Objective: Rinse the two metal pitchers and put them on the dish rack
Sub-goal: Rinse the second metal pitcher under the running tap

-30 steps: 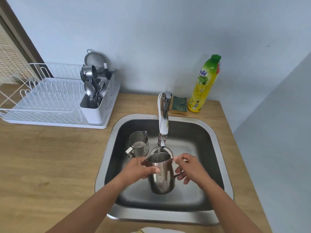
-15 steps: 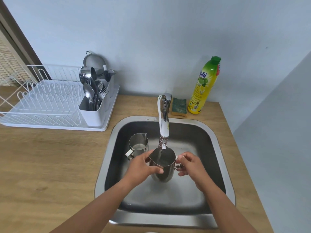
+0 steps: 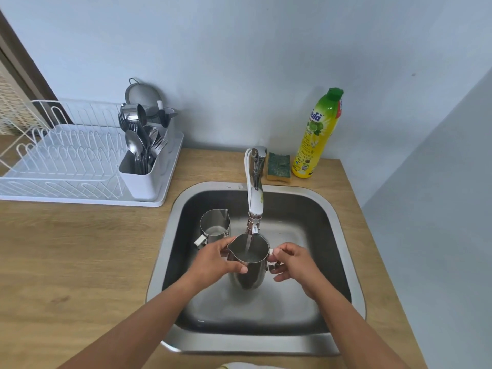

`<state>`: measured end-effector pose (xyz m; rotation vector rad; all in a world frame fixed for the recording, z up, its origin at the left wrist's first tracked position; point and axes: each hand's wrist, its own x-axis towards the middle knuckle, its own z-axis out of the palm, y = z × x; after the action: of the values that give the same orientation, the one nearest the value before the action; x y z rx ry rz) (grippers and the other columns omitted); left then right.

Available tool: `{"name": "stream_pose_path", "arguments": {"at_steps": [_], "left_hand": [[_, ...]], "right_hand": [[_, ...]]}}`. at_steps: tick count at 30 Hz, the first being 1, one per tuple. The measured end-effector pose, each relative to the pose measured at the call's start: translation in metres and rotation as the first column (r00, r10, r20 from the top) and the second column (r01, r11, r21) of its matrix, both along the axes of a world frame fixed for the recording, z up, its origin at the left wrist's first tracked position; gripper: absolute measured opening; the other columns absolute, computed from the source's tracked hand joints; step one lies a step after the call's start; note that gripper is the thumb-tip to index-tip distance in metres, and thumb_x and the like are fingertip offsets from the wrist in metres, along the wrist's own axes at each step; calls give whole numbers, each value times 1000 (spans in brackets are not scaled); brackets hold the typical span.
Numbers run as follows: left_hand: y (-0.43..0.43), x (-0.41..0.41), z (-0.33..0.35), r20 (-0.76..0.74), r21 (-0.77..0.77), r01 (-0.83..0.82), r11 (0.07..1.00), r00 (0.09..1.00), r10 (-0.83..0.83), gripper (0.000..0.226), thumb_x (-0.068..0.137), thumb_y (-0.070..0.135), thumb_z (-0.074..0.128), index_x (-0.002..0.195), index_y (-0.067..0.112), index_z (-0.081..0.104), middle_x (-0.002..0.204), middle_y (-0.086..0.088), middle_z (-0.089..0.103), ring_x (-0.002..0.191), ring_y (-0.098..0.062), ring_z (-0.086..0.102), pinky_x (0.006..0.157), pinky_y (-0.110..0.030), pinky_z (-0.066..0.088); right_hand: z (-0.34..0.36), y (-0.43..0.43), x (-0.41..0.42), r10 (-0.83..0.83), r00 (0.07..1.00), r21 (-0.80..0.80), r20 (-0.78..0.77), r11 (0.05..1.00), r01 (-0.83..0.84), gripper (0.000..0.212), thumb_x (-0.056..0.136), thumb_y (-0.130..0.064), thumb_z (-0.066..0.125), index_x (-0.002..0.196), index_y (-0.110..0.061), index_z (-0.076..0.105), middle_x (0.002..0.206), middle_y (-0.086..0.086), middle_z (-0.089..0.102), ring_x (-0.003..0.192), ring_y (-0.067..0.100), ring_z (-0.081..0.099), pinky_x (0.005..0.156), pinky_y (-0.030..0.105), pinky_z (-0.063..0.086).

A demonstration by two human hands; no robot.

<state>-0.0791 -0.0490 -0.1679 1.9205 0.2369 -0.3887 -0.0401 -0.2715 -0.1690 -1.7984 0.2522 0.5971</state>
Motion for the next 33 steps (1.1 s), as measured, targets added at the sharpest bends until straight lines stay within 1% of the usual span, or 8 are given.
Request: {"name": "stream_pose_path", "arguments": {"at_steps": [4,7,9,12,15,20,26,33], "left_hand": [[-1,1,2,-30,-111,-29,993,999,25,47,74,14,84,111,36,64,94,8,78,93,2,69,79,-12,49],[-2,3,7,-69,-175,-126,977,991,115,25,82,21,78,105,19,69,101,-4,76,96,-15,71,83,-27,58],[-1,4,7,-125,-184,-173,968,981,152,33,84,32,75,106,7,69,103,-11,75,96,-25,71,86,-38,57],[-1,7,7,-226,-176,-180,968,964,138,50,85,48,69,103,2,68,103,-15,75,87,-24,72,71,-33,60],[-2,7,8,-307,-160,-191,968,942,135,44,87,53,64,93,9,67,94,-12,75,79,-19,70,60,-27,54],[-3,5,0,-384,-147,-205,968,913,136,43,88,58,59,100,18,67,97,-4,72,88,-20,68,63,-29,54],[2,4,-8,-471,-122,-252,960,866,168,54,81,69,59,106,22,65,101,-6,73,87,-23,71,67,-33,58],[5,5,-11,-527,-77,-221,972,837,148,61,81,76,49,94,18,64,77,-4,65,64,-18,63,55,-23,52]], "right_hand": [[4,4,-5,-48,999,-40,25,998,49,17,99,-24,56,95,-10,65,94,17,74,69,31,69,57,35,60],[6,8,-9,-25,1000,-51,4,998,26,21,100,-29,53,99,-11,64,87,19,75,63,33,71,49,33,54],[8,11,-10,0,1000,-72,-11,997,-1,23,100,-31,51,100,-11,63,82,19,75,57,32,70,43,28,49],[9,15,-8,51,999,-186,-13,981,-53,22,101,-34,48,104,-16,61,72,13,75,47,25,67,38,24,47],[8,16,-4,119,990,-245,-70,960,-133,25,101,-35,46,108,-15,59,68,13,75,44,23,66,38,23,46],[4,20,-1,185,970,-318,-159,920,-228,36,100,-39,43,102,-9,63,66,11,73,46,26,66,41,25,46],[-1,25,4,169,957,-303,-238,923,-238,42,100,-38,45,103,-1,64,61,11,68,35,21,57,39,24,44],[-2,28,9,102,940,-268,-325,944,-195,34,99,-33,49,84,-4,61,52,6,52,31,15,34,44,20,30]]}}
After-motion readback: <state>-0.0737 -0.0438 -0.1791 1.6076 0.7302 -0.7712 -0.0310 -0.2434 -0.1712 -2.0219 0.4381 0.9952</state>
